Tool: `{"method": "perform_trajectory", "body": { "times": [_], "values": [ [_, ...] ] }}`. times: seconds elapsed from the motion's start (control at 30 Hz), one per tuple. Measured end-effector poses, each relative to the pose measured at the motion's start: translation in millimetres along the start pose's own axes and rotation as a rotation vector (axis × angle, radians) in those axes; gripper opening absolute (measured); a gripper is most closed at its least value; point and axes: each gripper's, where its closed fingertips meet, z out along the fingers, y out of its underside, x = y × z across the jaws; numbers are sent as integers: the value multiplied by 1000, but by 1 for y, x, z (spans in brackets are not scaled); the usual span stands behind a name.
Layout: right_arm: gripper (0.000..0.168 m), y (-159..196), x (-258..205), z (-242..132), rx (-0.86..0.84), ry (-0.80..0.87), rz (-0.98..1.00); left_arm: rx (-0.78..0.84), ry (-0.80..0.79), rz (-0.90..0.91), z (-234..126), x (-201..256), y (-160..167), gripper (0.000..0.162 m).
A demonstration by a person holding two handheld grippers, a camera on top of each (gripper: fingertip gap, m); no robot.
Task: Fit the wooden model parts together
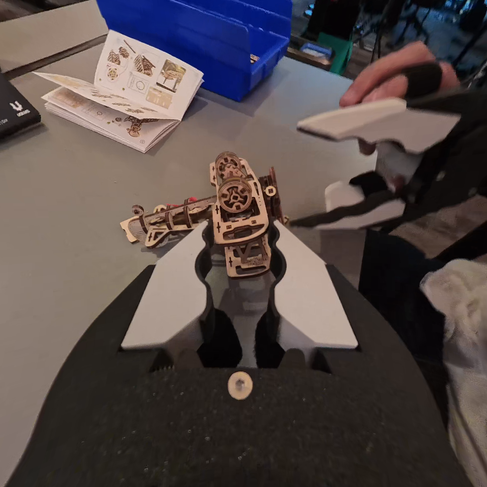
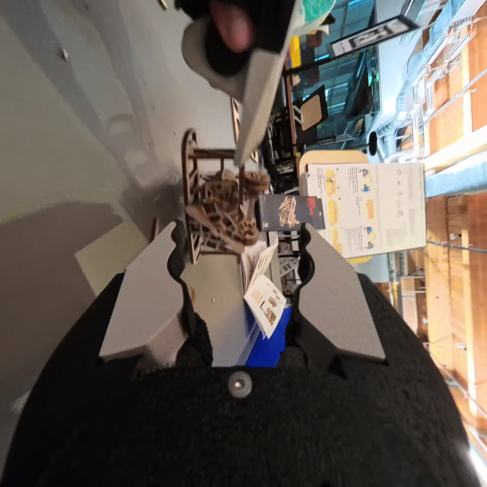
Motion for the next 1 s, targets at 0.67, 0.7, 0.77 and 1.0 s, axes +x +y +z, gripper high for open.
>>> {"method": "perform_trajectory", "body": {
  "times": [0.67,0.7,0.77,1.0],
  "values": [
    [26,89,-58,-2,-186,-618,857,-26,-15,165,-12,-14,30,39],
    [23,88,-60,-1,-192,-600,808,-28,-18,168,-12,-14,30,39],
    [8,89,-61,2,-207,-554,723,-33,-28,173,-12,-16,31,39],
    [0,88,-61,3,-284,-582,734,-18,-42,170,-10,-17,26,39]
  ]
}}
